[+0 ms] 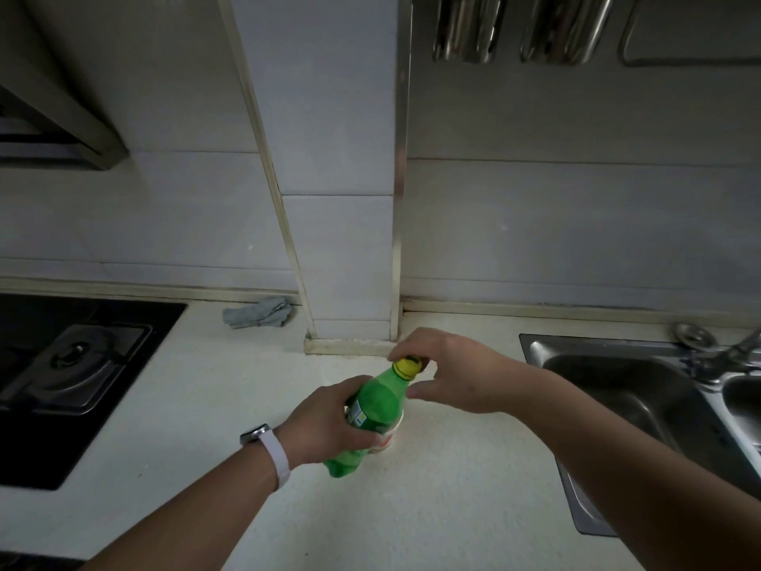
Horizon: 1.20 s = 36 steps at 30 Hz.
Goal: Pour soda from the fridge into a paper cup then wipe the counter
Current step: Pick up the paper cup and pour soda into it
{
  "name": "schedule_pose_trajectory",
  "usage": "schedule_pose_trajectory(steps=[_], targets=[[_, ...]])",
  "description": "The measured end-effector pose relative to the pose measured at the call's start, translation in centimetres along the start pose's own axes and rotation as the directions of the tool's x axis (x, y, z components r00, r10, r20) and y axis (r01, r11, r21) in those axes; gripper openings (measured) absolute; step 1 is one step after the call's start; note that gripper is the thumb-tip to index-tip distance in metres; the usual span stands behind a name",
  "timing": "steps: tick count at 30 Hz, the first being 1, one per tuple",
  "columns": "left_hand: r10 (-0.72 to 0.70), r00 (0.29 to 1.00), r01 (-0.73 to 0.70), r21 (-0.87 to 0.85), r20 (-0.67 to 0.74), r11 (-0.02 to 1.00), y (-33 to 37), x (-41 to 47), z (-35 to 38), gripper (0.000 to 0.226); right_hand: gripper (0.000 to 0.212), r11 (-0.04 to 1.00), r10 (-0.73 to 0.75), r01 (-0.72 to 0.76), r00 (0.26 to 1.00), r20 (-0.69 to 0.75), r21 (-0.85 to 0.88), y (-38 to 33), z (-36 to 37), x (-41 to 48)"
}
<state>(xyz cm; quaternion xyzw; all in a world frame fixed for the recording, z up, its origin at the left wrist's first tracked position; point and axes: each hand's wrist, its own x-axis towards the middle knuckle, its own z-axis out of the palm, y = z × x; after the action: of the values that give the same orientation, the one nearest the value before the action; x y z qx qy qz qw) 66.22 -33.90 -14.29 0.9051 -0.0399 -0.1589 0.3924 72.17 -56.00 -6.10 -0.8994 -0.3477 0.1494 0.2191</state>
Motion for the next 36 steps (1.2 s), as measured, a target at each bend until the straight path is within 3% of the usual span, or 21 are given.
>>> schedule_pose_trajectory(steps=[3,9,12,15,20,24,30,36], targets=[[0.007,1.000,-0.007,-0.029,-0.009,1.000,0.1,0.2,0.0,0.067,0.031,0.999,-0.007,0.004,0.997,-0.080,-0.038,-0.2,0.2,-0.3],[0.021,0.997,-0.030,-0.131,-0.075,0.991,0.7,0.5,1.1,0.058,0.046,0.938,0.179,-0.225,0.966,-0.186,-0.264,-0.9,-0.1,0.8],[0.036,0.998,-0.041,-0.113,-0.051,0.993,1.0,0.7,1.2,0.061,0.042,0.903,0.207,-0.296,0.935,-0.287,-0.313,-1.1,0.5,1.3],[0.034,0.999,-0.036,-0.070,-0.033,0.997,1.0,0.8,0.9,0.067,0.042,0.925,0.163,-0.249,0.943,-0.291,-0.288,-0.8,0.8,0.7],[0.028,1.000,-0.028,-0.079,-0.006,0.996,0.9,1.0,0.6,0.066,0.026,0.999,-0.043,0.046,0.990,-0.136,0.014,0.7,-0.4,-1.1],[0.037,0.999,-0.039,-0.078,-0.027,0.996,1.6,1.1,1.1,0.062,0.027,0.996,-0.026,0.013,0.988,-0.155,-0.083,1.1,-0.8,-1.4],[0.019,0.994,-0.024,-0.045,-0.103,0.999,2.2,1.5,1.7,0.059,0.042,0.978,0.137,-0.168,0.965,-0.224,-0.125,1.8,-0.5,-0.6],[-0.013,0.995,0.009,-0.042,-0.097,0.999,2.0,1.3,1.0,0.062,0.031,0.999,-0.026,0.029,0.992,-0.124,0.021,3.1,-1.0,-0.7]])
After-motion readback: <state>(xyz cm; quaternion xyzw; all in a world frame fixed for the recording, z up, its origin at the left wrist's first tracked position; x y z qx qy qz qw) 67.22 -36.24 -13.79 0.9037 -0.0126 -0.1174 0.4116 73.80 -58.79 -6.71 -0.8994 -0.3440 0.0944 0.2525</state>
